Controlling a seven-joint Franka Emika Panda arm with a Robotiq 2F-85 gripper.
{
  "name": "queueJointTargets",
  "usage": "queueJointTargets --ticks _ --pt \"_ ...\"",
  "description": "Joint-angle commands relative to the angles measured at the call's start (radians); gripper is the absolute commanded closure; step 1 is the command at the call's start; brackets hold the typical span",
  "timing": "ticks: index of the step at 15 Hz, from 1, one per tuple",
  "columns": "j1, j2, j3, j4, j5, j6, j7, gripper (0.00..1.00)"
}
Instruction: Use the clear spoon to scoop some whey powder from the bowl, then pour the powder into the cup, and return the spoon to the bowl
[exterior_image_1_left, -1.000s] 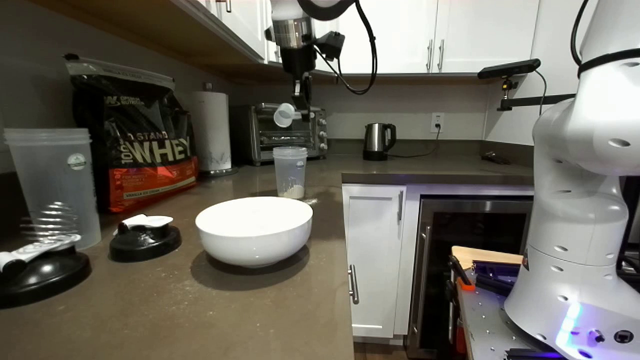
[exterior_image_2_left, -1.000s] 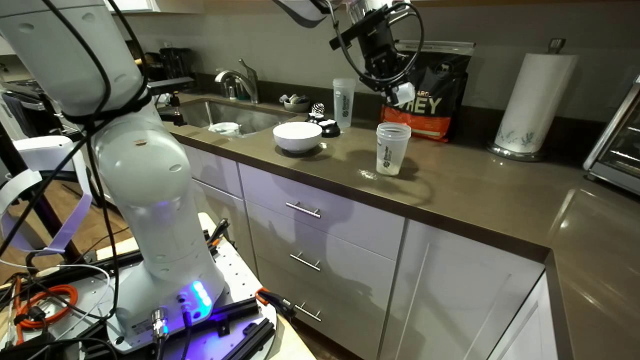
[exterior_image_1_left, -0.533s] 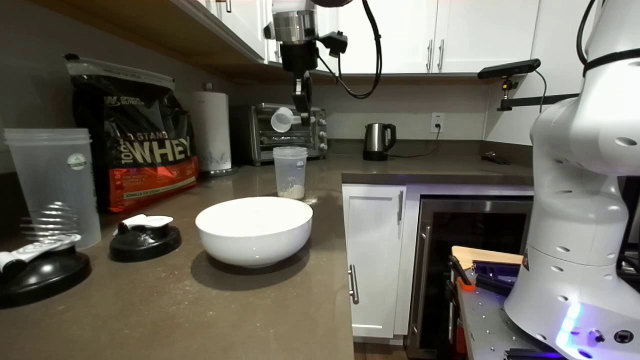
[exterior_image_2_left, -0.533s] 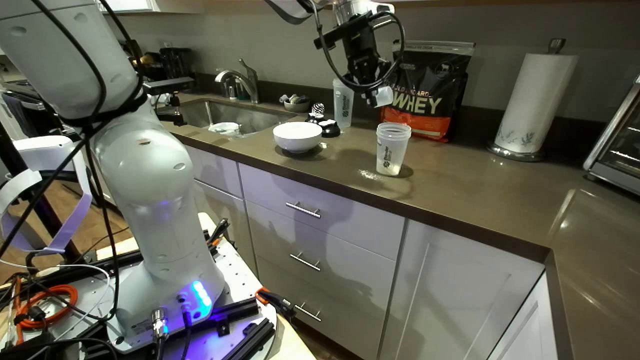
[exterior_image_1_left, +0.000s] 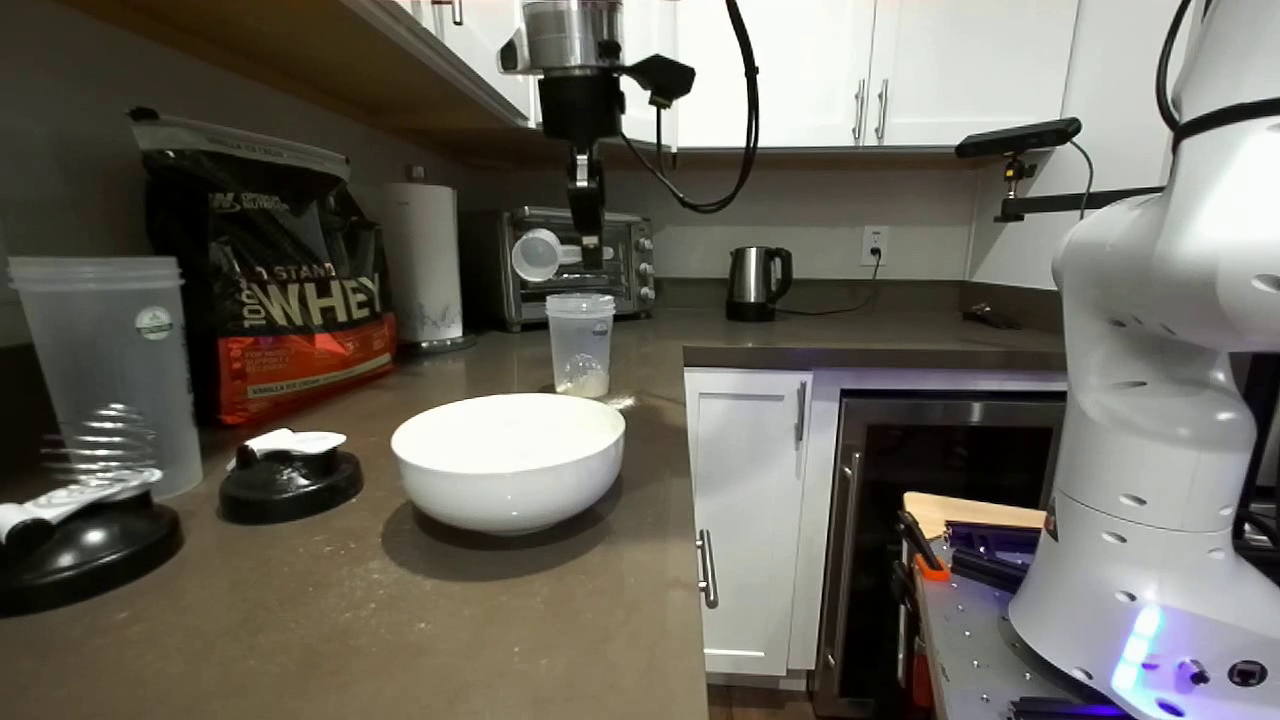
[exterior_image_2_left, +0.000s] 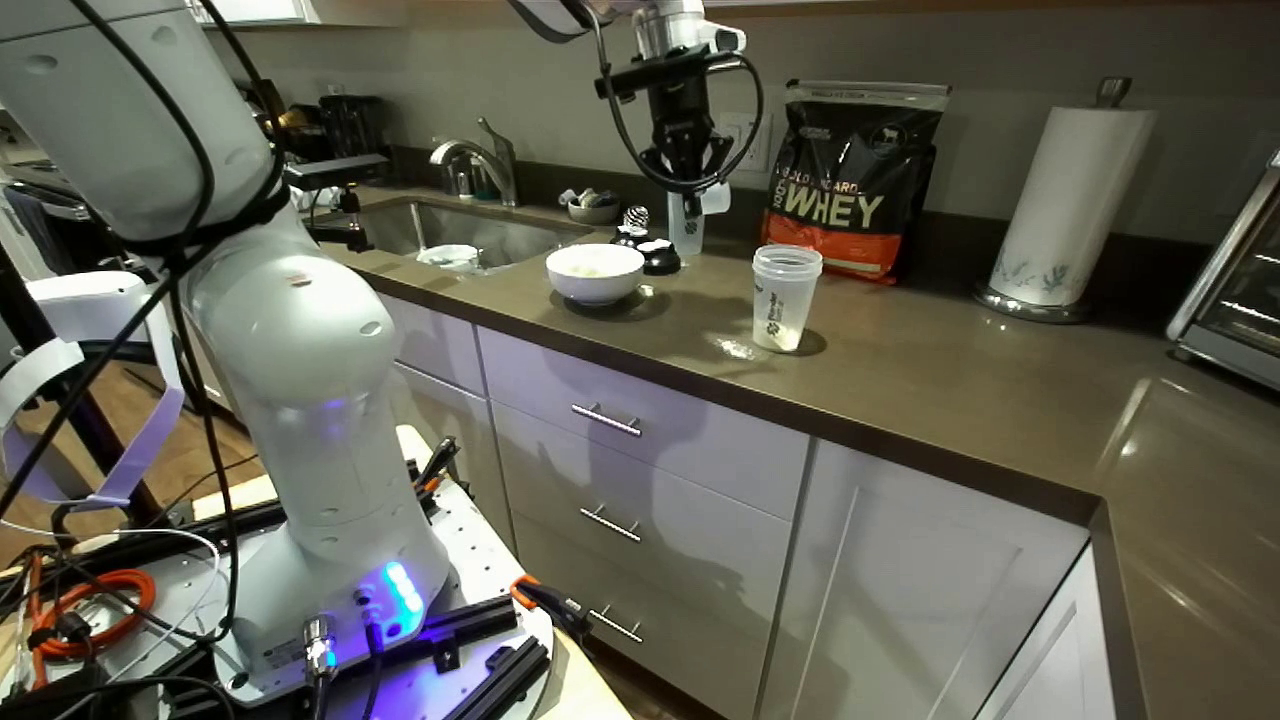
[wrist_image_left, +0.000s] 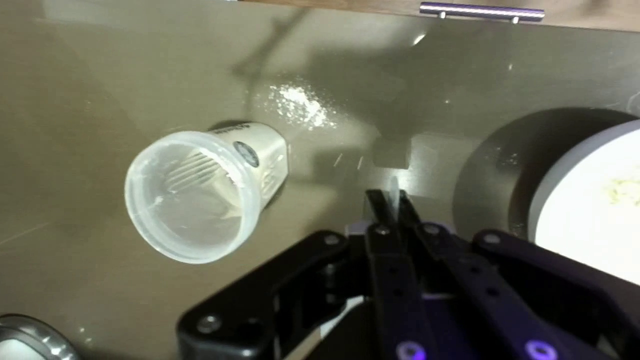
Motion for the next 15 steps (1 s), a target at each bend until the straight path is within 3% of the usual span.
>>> queueJointTargets --ticks 1,15 --pt "0.027 -0.011 0.013 -0.014 0.088 -0.027 -0.082 0.99" --pt "0.119 0.024 0.095 -0.047 0.183 -0.097 -0.153 0.99"
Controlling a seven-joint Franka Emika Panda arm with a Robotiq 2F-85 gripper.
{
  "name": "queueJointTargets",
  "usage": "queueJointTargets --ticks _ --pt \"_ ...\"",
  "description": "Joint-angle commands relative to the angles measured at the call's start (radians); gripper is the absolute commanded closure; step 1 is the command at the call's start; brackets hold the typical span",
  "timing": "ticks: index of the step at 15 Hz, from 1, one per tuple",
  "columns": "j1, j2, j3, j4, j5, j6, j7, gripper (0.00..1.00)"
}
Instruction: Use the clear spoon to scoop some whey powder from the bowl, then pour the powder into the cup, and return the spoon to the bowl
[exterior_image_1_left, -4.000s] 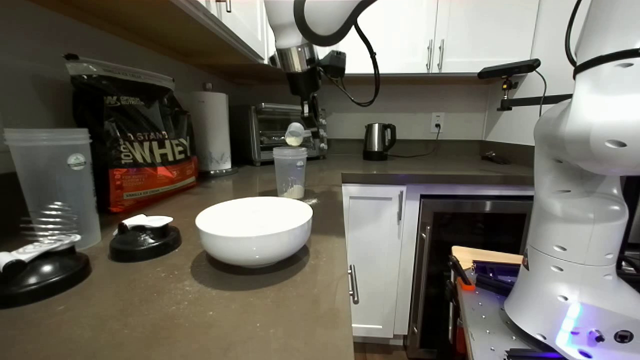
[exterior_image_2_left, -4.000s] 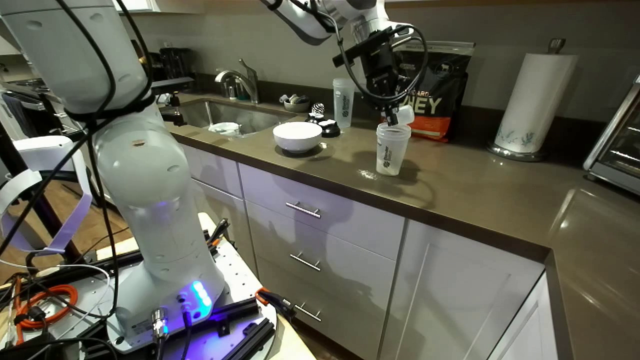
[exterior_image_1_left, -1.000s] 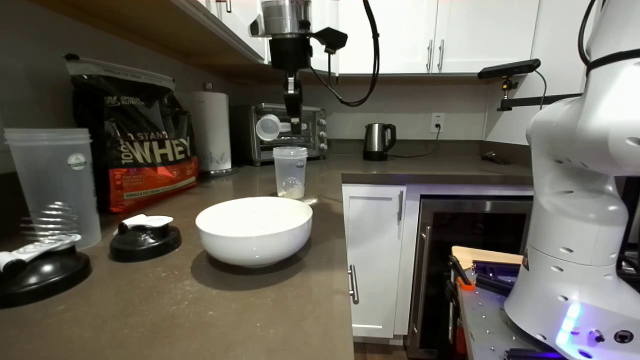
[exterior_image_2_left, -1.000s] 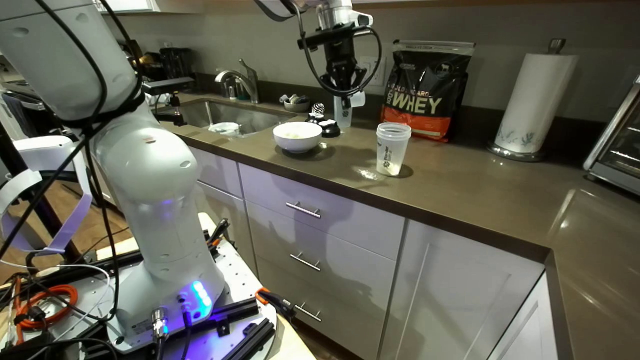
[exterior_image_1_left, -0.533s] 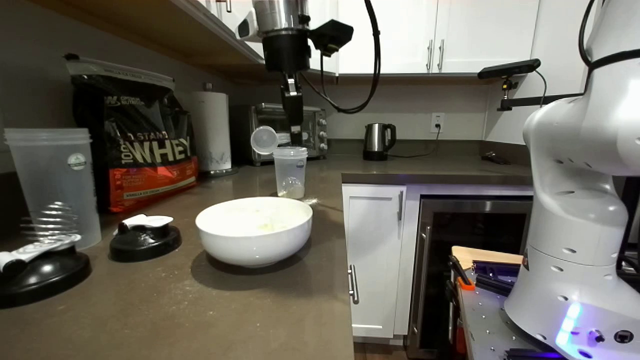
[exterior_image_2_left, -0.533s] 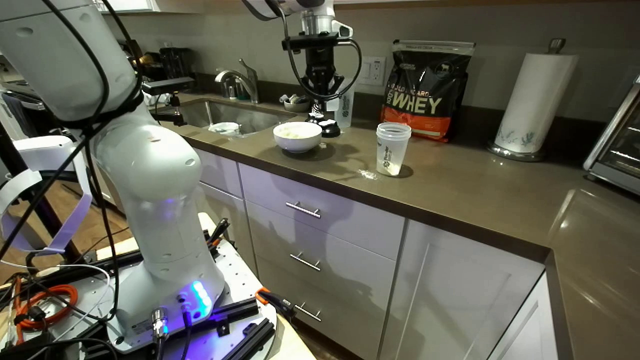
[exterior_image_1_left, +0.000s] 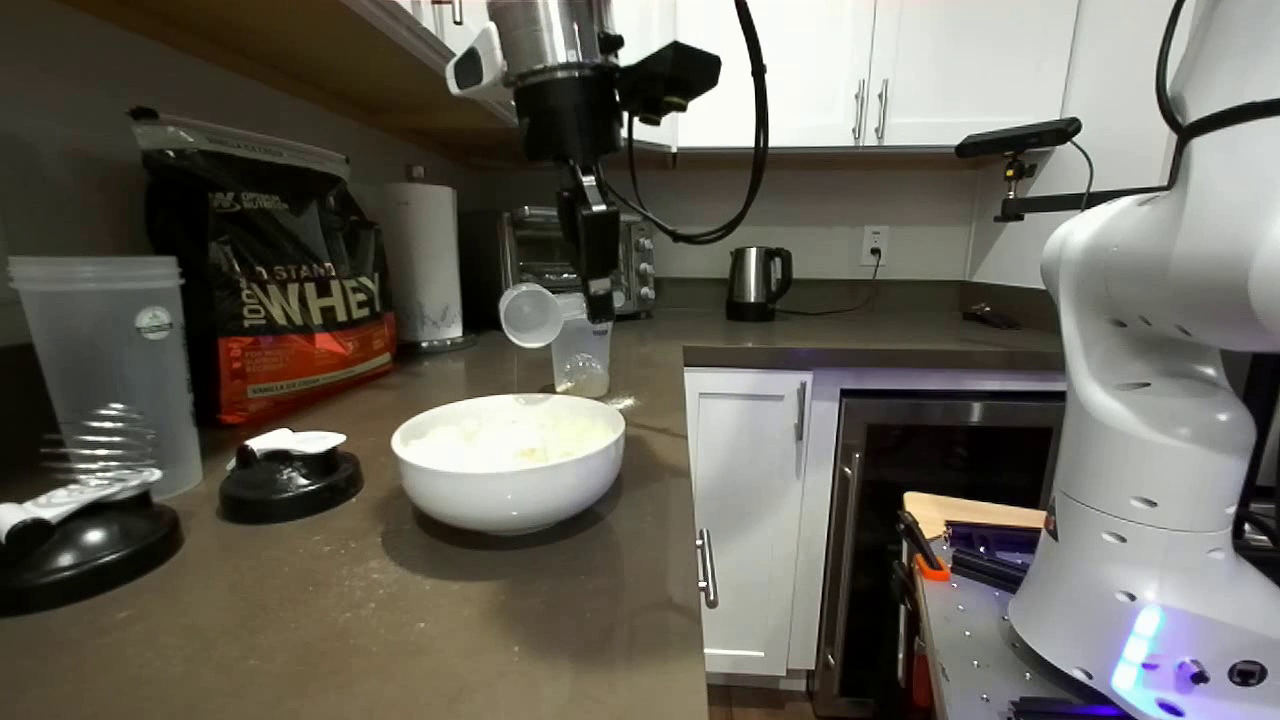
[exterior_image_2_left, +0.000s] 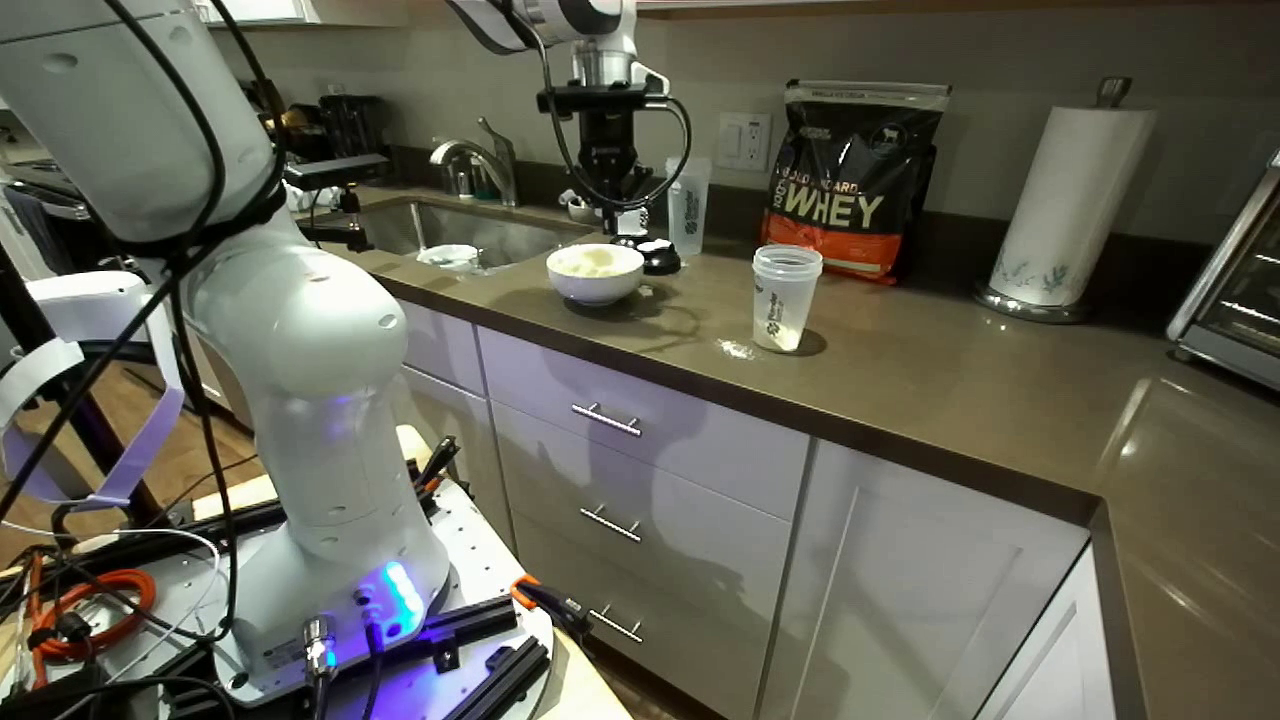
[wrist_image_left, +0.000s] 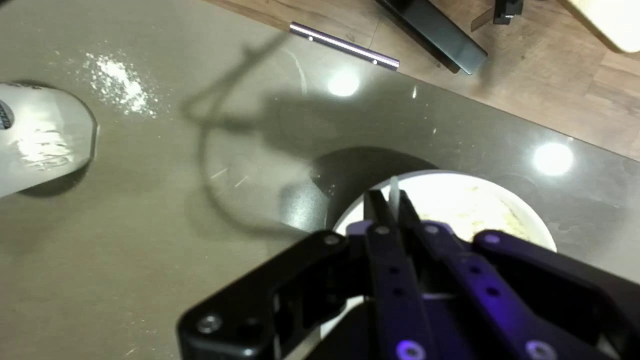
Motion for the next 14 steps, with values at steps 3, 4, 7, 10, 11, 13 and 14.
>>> queueJointTargets --ticks 3,4,7,10,11,13,14 --pt "0.019 0.045 0.028 0.003 0.051 -0.021 -0.033 0.99" --pt "0.02 0.06 0.032 0.005 0.052 -0.018 -0.028 0.99" --pt "0.017 0.106 0.041 0.009 0.039 -0.01 -0.018 0.99" --pt "0.011 0.144 0.043 0.013 0.017 -0.004 -0.017 0.99" --pt "0.009 0.155 0.044 0.015 0.009 -0.007 -0.018 0.99" --pt "0.007 0.169 0.044 0.017 -0.005 -0.009 -0.018 0.99" --pt "0.006 0.173 0.044 0.019 -0.01 -0.01 -0.017 0.99"
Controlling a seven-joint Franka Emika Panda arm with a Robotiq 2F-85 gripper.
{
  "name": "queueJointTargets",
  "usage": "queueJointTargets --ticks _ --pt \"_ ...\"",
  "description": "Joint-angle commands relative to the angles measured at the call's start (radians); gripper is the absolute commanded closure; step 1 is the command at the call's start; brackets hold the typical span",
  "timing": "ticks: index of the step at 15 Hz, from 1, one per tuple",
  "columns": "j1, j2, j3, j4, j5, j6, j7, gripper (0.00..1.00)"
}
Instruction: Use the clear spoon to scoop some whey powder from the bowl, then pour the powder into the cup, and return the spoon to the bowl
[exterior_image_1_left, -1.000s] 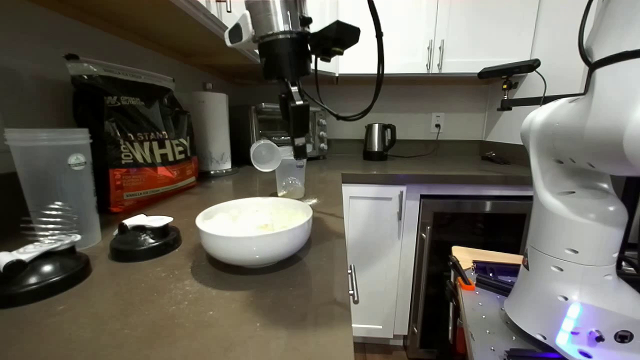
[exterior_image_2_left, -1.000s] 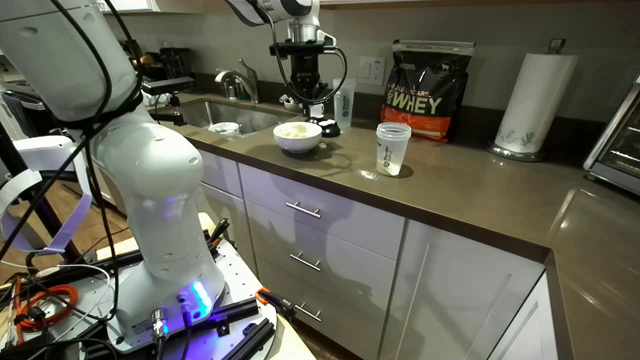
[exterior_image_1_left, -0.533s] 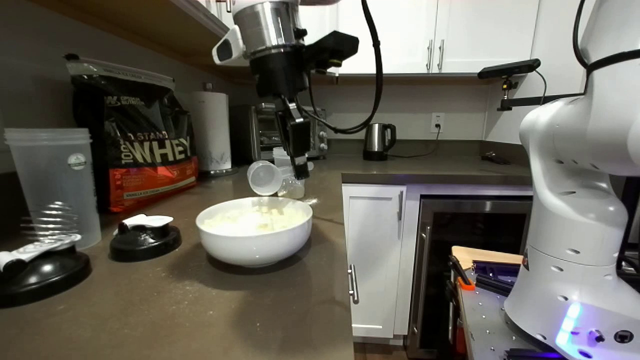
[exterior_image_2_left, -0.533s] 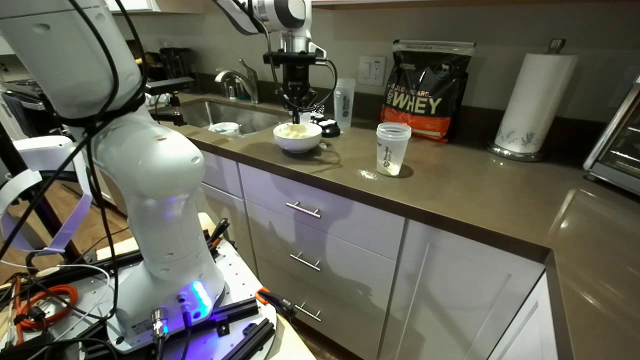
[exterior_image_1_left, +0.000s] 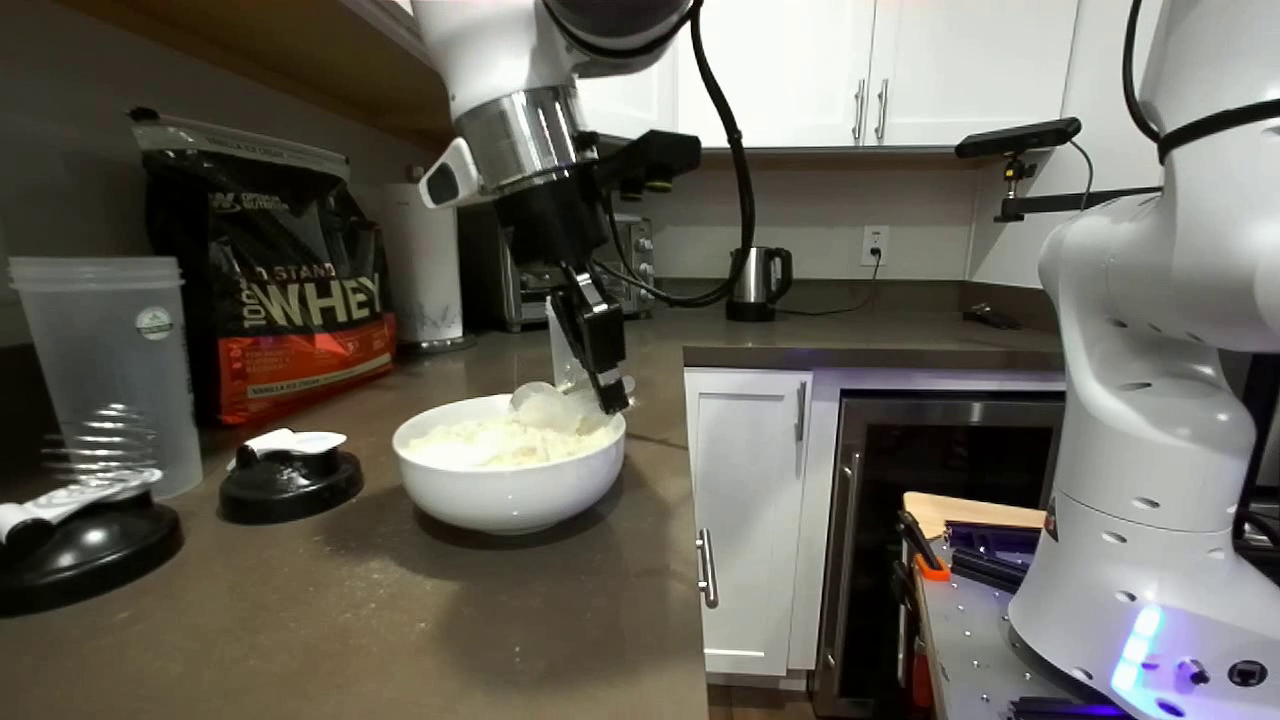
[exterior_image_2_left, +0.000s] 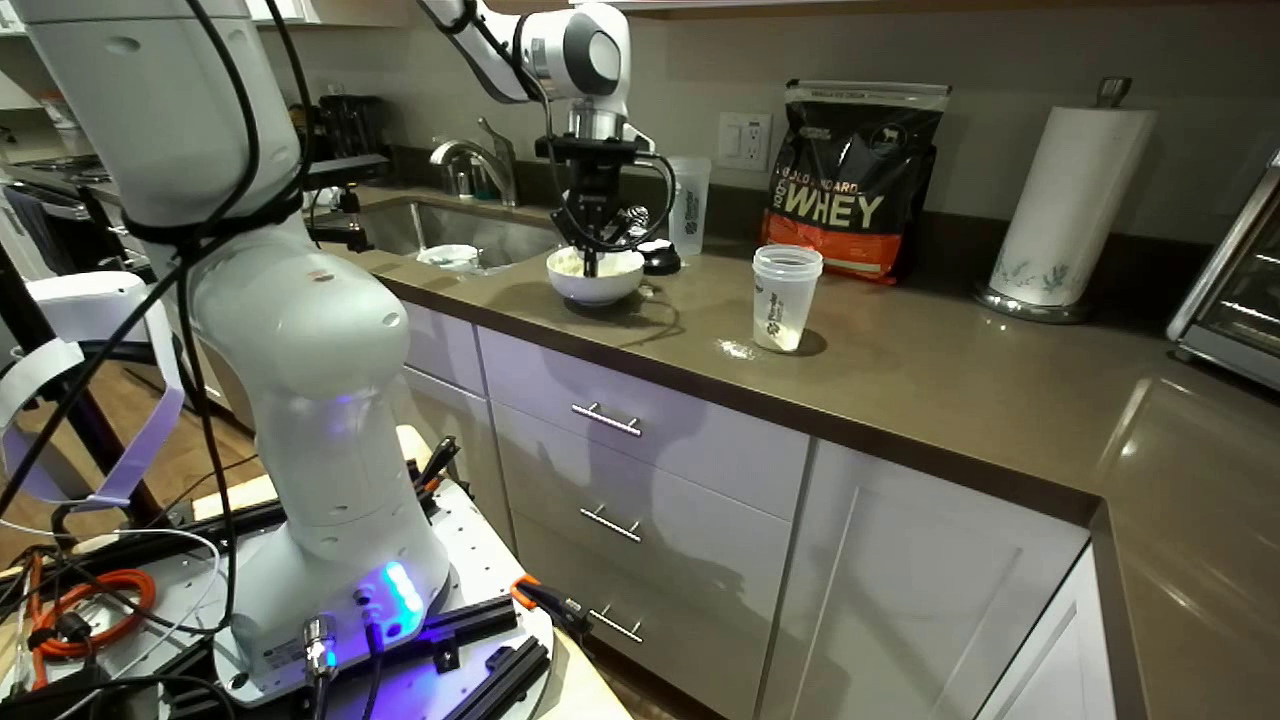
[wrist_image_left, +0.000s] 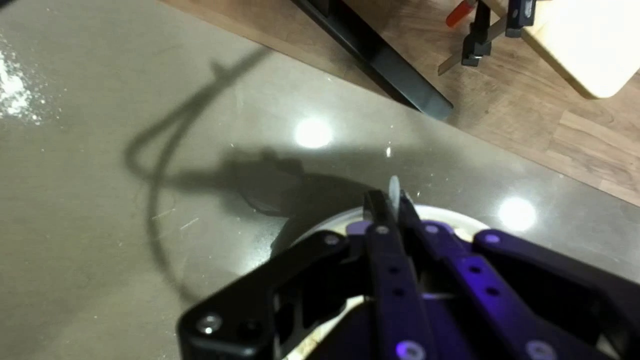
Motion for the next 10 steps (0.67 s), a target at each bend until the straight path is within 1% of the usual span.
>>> queueJointTargets --ticks 1,2,3,4,10 --pt "-0.015 0.023 0.007 0.023 -0.026 -0.008 -0.019 0.99" --pt "-0.016 0.023 0.007 0.026 -0.03 -0.011 -0.019 0.99" --pt "-0.016 0.022 0.007 0.029 -0.034 -0.014 -0.017 0.7" --pt "-0.017 0.02 0.006 0.031 -0.037 -0.016 -0.019 0.69" --pt "-0.02 0.001 0.006 0.045 -0.048 -0.036 -0.025 0.32"
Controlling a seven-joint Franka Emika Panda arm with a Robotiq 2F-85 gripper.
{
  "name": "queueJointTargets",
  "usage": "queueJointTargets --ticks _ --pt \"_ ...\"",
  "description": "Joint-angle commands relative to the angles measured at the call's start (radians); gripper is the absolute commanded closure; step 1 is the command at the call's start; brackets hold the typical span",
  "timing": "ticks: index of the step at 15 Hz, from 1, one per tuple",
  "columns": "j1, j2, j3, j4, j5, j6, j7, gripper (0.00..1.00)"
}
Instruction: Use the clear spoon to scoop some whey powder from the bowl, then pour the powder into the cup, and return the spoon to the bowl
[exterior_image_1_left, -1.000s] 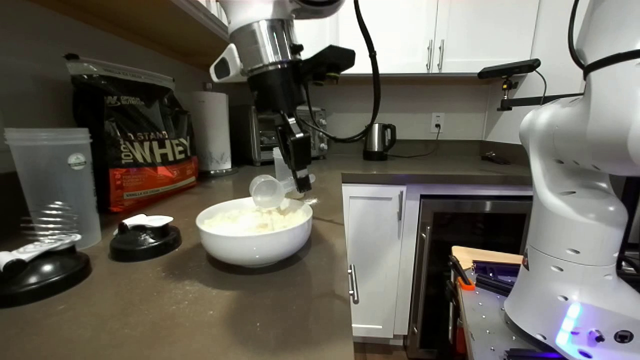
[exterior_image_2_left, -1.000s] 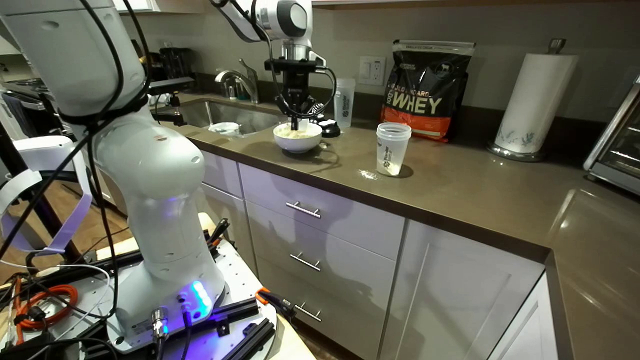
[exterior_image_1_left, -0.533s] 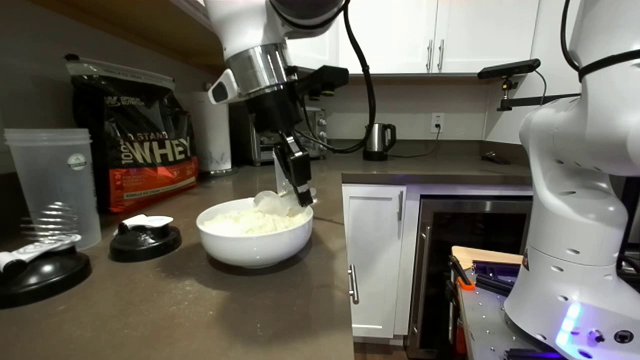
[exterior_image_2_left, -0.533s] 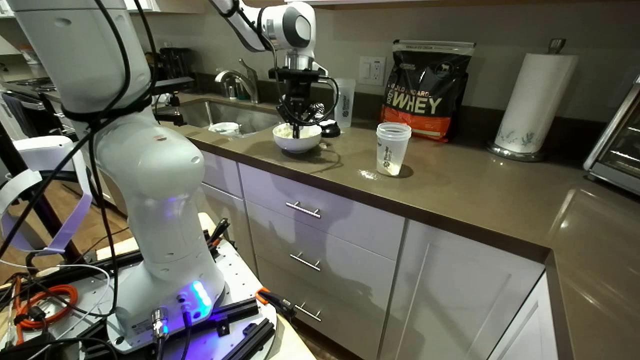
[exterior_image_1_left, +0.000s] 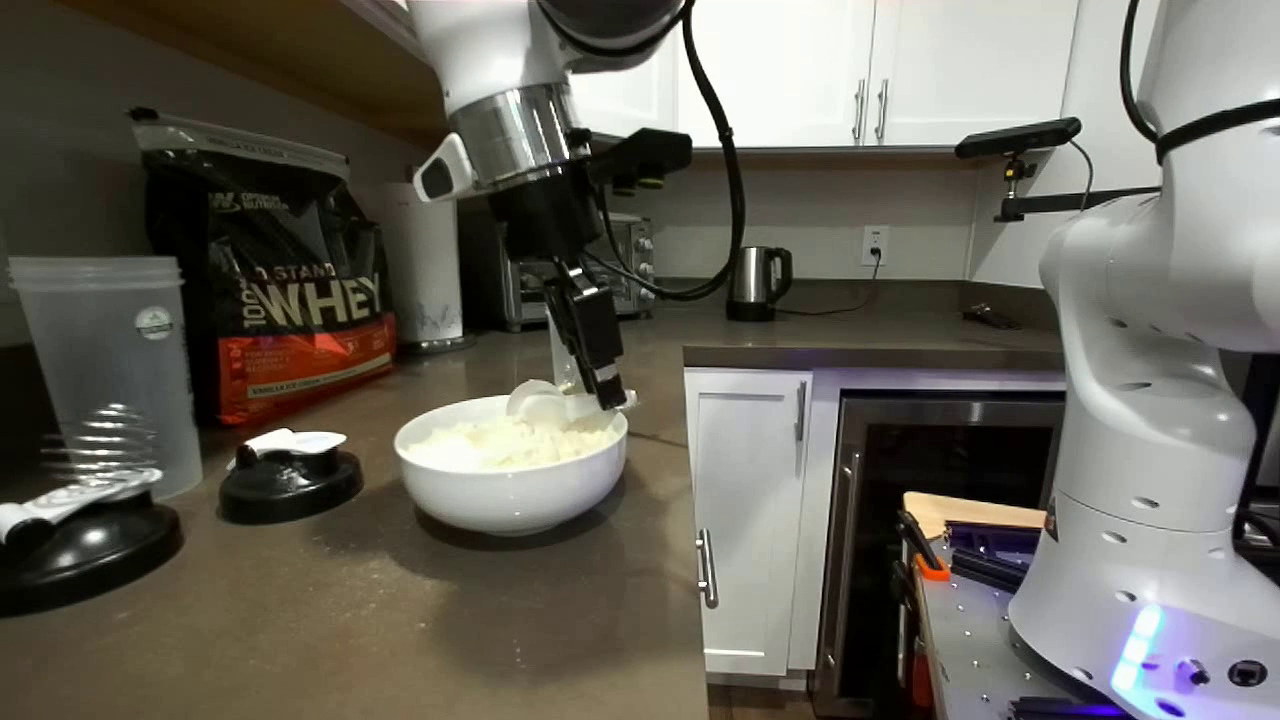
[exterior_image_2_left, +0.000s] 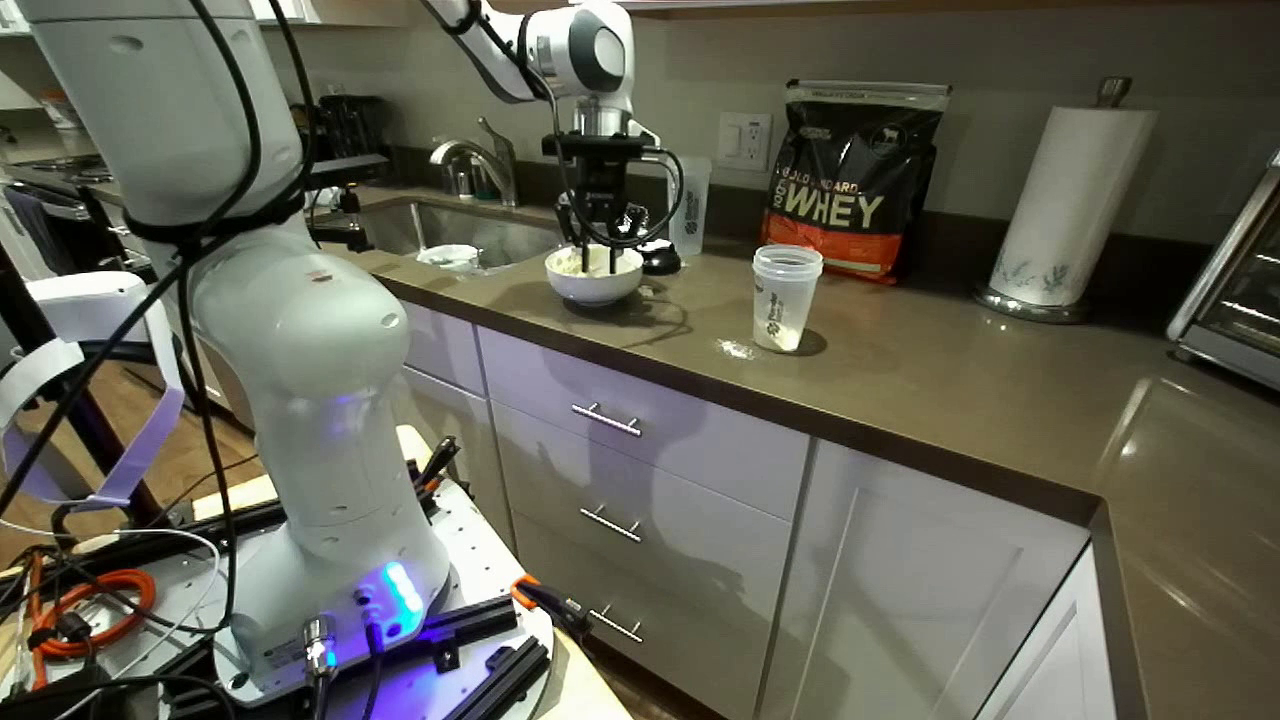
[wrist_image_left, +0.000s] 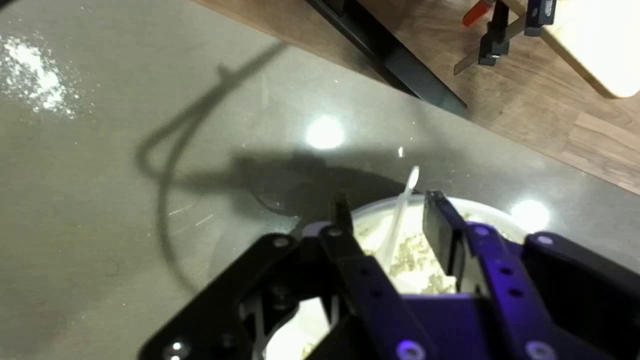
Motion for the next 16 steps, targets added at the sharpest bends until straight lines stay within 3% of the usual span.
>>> queueJointTargets --ticks 1,4,6,16 --pt "-0.012 -0.014 0.006 0.028 -0.016 -0.033 -0.024 0.26" --pt "-0.012 -0.039 0.005 0.034 -0.012 -0.029 -0.03 0.06" --pt "-0.013 -0.056 0.003 0.037 -0.011 -0.024 -0.029 0.0" --pt "-0.017 -0.136 -0.015 0.032 -0.012 -0.011 -0.02 0.0"
